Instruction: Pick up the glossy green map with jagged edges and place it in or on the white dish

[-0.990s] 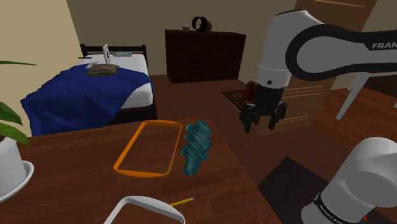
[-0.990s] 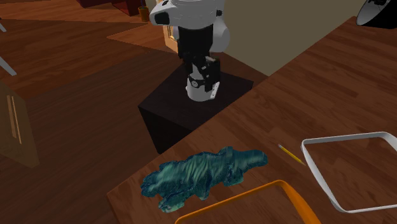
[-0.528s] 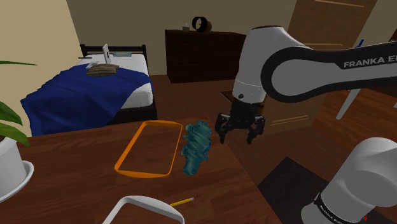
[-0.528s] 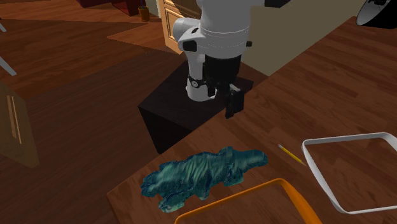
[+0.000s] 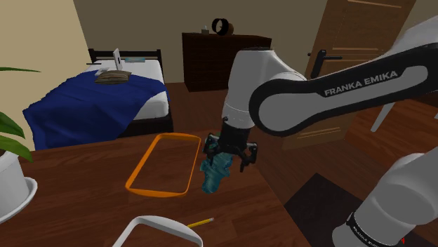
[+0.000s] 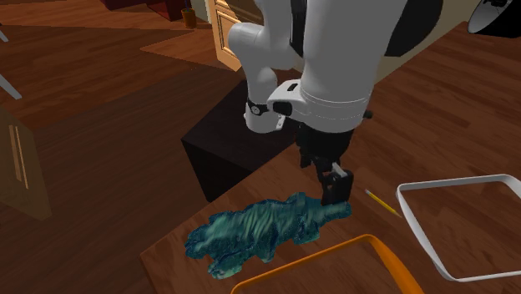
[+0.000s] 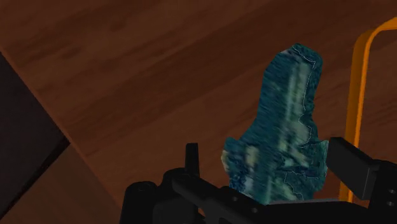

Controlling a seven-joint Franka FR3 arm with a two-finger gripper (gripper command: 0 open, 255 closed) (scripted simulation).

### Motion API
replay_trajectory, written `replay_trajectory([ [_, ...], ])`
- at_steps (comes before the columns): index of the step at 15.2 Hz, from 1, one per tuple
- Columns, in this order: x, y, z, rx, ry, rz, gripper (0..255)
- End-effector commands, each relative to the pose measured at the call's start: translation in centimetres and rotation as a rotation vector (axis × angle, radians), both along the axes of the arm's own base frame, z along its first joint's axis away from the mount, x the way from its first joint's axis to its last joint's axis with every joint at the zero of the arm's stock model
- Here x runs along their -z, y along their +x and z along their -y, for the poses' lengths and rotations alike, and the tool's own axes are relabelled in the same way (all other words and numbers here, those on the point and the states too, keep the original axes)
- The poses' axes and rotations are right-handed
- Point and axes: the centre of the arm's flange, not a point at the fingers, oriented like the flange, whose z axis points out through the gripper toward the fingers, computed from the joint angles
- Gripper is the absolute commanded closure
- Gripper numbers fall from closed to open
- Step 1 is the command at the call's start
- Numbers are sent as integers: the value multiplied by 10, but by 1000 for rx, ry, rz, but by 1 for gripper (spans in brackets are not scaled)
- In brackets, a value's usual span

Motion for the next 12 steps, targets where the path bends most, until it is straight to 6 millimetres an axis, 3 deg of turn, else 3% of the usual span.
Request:
replay_trajectory([
  [1,8,11,-19,51,13,11,0],
  [9,46,18,-28,64,16,14,0],
  [12,49,18,-28,64,16,14,0],
])
